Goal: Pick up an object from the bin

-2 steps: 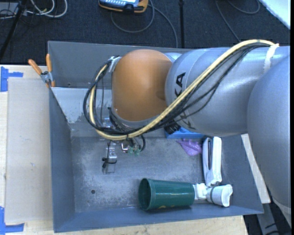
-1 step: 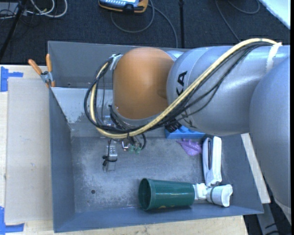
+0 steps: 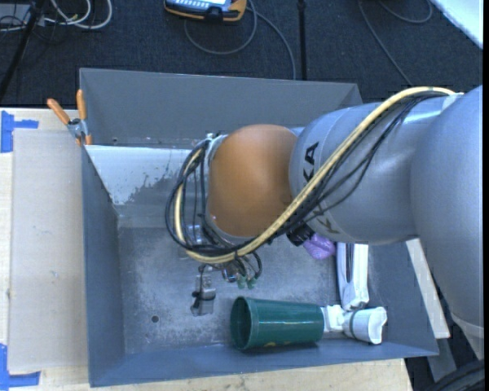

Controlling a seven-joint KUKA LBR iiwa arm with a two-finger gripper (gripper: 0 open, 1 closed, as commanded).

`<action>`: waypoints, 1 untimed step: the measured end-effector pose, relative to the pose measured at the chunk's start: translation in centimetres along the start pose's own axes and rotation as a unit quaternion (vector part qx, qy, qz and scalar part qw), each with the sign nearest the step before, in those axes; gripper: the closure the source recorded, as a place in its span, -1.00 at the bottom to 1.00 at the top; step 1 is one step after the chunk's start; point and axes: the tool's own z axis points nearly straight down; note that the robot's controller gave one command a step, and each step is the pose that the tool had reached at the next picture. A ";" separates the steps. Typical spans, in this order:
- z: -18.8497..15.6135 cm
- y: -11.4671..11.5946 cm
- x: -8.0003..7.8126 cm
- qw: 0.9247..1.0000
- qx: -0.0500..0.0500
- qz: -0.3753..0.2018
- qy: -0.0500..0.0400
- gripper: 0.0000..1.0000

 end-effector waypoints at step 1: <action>1.3 2.4 3.0 0.999 0.001 -0.037 0.002 -1.00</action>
Offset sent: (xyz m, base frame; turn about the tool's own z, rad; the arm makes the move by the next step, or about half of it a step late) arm -0.0577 -0.0217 -0.0018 -0.2989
